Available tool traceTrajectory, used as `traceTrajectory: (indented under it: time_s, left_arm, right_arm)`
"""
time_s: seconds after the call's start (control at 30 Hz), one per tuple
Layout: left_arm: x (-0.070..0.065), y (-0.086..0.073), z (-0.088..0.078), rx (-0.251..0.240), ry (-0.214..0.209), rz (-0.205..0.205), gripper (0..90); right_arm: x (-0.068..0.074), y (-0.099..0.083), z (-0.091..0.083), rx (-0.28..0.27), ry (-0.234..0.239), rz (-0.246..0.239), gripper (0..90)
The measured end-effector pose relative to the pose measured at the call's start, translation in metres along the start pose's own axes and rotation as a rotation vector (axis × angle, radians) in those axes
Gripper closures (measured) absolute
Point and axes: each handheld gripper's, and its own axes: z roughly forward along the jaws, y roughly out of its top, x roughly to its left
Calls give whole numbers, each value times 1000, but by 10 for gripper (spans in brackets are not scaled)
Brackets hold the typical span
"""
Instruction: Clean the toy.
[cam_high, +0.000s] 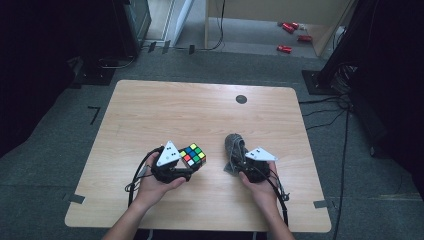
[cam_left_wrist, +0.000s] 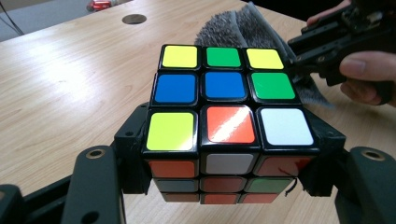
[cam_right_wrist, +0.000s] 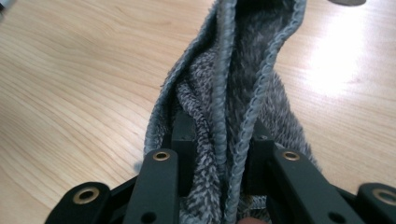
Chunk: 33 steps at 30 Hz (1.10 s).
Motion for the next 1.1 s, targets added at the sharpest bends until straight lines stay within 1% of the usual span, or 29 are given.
traceTrajectory:
  time_s: [0.07, 0.1, 0.13, 0.17, 0.2, 0.23, 0.37, 0.4, 0.43, 0.47, 0.5, 0.53, 0.63, 0.67, 0.7, 0.73, 0.8, 0.83, 0.87, 0.9, 0.93, 0.97, 1.0, 1.03, 1.07, 1.1]
  left_arm:
    - [1, 0, 0, -3, 1, -4, 352]
    - [1, 0, 0, -4, 2, -5, 352]
    - [2, 0, -1, -7, 3, -9, 352]
    - [2, 0, -1, -7, 3, -9, 353]
    - [3, 0, -1, -7, 4, -10, 353]
    - [3, 0, -1, -9, 5, -13, 352]
    - [5, 0, -2, -12, 5, -17, 353]
    - [5, 0, -2, -12, 5, -17, 353]
    - [5, 0, -2, -12, 4, -18, 353]
    - [5, 0, -3, -15, 5, -20, 353]
    - [5, 0, -3, -15, 5, -20, 353]
    - [6, 0, -3, -16, 4, -21, 352]
    - [6, 0, -3, -16, 5, -22, 352]
    - [7, 1, -3, -15, 5, -22, 353]
    - [7, 1, -2, -15, 5, -22, 352]
    - [7, 1, -2, -15, 5, -22, 353]
    - [7, 1, -2, -13, 5, -23, 353]
    - [7, 1, -1, -12, 5, -22, 353]
    - [7, 1, -1, -12, 5, -22, 353]
    - [7, 1, -1, -12, 4, -23, 353]
    - [7, 1, -1, -12, 4, -22, 352]
    - [7, 1, -1, -13, 4, -23, 353]
    - [7, 1, -1, -13, 4, -23, 353]
    - [7, 1, -1, -13, 5, -23, 353]
    - [7, 1, -1, -13, 6, -25, 353]
    - [7, 1, -1, -13, 6, -25, 352]
  right_arm:
    - [0, -1, 1, 2, -1, 2, 708]
    - [-2, -1, 1, 4, 2, 11, 695]
    - [-5, -2, 2, 6, 8, 23, 646]
    - [-5, -2, 2, 6, 8, 23, 646]
    - [-6, -2, 3, 12, 14, 29, 610]
    - [-7, -2, 1, 10, 11, 33, 512]
    - [-12, 1, -4, -8, 12, 53, 386]
    - [-12, 1, -4, -8, 12, 53, 386]
    - [-15, 2, -7, -14, 1, 52, 340]
    - [-16, 2, -8, -15, -5, 53, 317]
    - [-16, 2, -8, -15, -5, 53, 317]
    - [-19, 3, -11, -16, -9, 58, 276]
    - [-21, 4, -14, -9, -5, 56, 245]
    - [-24, 6, -17, -13, -10, 56, 230]
    - [-25, 6, -19, -14, -13, 55, 238]
    - [-26, 6, -20, -17, -23, 50, 272]
    - [-25, 4, -20, -7, -48, 26, 386]
    - [-24, 3, -19, 1, -53, 12, 449]
    - [-24, 3, -19, 1, -53, 12, 449]
    - [-23, 1, -18, 1, -46, 4, 521]
    - [-22, 1, -17, -8, -39, -2, 599]
    - [-17, 1, -20, -60, -62, -33, 722]
    - [-15, 2, -21, -77, -61, -38, 743]
    - [-15, 2, -21, -77, -61, -38, 743]
    - [-12, 7, -22, -116, -70, -48, 772]
    - [-11, 7, -21, -117, -73, -46, 776]
